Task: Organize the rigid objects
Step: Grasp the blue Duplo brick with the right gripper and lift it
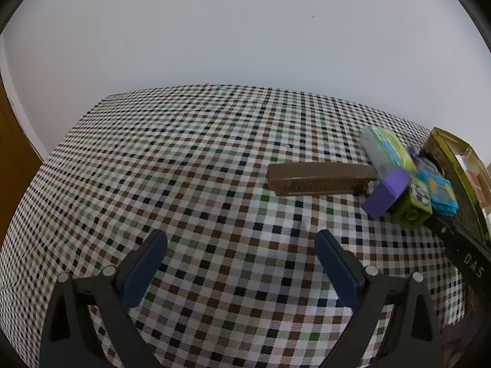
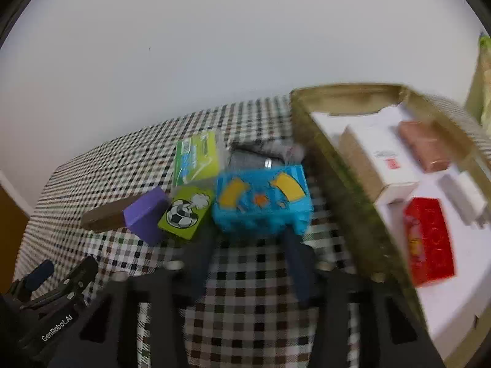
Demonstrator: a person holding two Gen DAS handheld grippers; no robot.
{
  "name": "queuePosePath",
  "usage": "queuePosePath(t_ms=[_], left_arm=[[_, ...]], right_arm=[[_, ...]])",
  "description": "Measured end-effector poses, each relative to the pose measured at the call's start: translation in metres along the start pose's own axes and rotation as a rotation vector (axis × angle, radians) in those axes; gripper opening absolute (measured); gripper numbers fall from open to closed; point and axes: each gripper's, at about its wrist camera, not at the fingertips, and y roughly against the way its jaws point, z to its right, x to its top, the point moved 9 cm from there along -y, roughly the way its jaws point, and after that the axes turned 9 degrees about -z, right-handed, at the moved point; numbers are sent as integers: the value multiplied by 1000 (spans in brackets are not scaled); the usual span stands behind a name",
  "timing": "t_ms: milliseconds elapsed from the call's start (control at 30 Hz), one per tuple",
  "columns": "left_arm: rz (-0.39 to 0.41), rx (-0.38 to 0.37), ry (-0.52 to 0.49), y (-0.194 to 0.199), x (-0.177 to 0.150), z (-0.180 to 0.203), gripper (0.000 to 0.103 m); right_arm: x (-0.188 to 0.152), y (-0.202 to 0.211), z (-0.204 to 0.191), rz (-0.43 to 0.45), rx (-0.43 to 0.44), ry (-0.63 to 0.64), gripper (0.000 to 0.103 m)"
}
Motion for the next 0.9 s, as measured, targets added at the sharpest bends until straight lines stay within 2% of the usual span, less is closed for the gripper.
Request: queuePosePath(t_ms=[100, 167, 300, 467, 533, 567, 633, 800, 900], left_arm=[[0, 0, 1, 0, 0, 0, 98], [-3, 0, 0, 0, 0, 0, 98], [-4, -4, 7, 0, 0, 1, 98], [-1, -11, 9, 2, -1, 4, 98], [3, -10, 6, 5, -2, 7, 98], [5, -10, 5, 6, -2, 8, 98], [4, -7, 7, 6, -3, 9, 98], [-9, -14, 23, 4, -3, 6, 98], [-7, -24, 19, 5, -2, 6, 98]], right_arm=[[1, -6, -5, -19, 136, 4, 37], [1, -6, -6, -11, 190, 2, 37], [-2, -3, -2, 12, 220, -24, 37], [6, 1, 13, 81, 201, -103, 41], [11, 0, 17, 100, 160, -127, 57], [11, 0, 15, 103, 153, -136, 59], [14, -8, 11, 84, 147, -173, 72], [29, -30, 10, 46, 86, -228, 72], [38, -45, 8, 14, 58, -220, 76]])
